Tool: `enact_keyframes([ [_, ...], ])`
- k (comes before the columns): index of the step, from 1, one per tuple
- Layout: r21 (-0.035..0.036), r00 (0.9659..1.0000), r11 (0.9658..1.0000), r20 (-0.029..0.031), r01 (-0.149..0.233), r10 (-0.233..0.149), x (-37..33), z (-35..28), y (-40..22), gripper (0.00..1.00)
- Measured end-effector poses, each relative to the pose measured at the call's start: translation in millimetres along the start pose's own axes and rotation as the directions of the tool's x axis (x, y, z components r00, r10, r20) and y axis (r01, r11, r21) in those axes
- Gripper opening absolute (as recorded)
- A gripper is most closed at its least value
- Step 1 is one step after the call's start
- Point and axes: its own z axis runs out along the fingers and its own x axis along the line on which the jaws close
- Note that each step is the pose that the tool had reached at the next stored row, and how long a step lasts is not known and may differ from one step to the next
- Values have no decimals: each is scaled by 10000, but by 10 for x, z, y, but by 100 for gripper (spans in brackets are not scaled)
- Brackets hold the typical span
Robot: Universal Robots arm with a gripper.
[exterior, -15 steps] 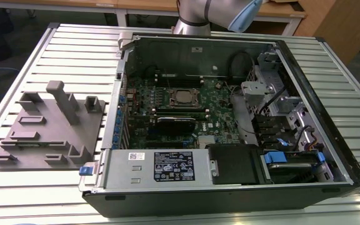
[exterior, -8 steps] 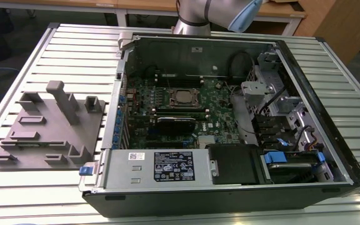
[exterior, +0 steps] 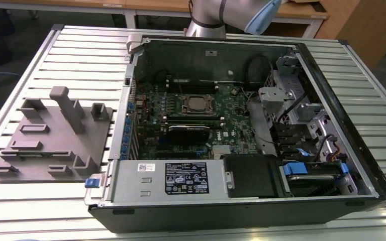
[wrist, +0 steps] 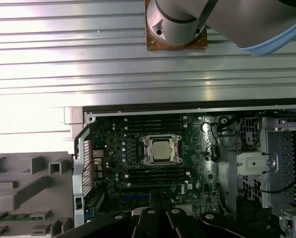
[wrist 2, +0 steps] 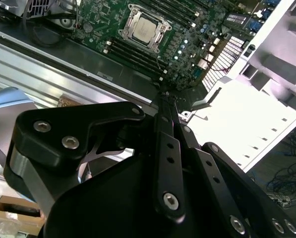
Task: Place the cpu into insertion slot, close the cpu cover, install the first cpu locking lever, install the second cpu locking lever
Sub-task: 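Close the cpu cover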
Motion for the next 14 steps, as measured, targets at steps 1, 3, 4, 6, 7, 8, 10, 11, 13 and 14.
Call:
enact_keyframes([
  [1,0,10000,10000,0,0,0,0,0,0,10],
  [3,-2,10000,10000,1,0,0,0,5,0,10],
  [4,-1,10000,10000,1,0,0,0,9,0,10],
  [6,0,10000,10000,0,1,-1,0,23,-1,10],
  [7,-1,10000,10000,0,0,0,0,29,-1,10],
  [8,0,10000,10000,0,0,0,0,34,-1,10],
  [10,0,10000,10000,0,0,0,1,45,-1,10],
  [11,0,10000,10000,0,0,0,1,50,-2,10],
  [13,0,10000,10000,0,1,-1,1,60,-2,10],
  [14,0,10000,10000,0,1,-1,1,66,-2,10],
])
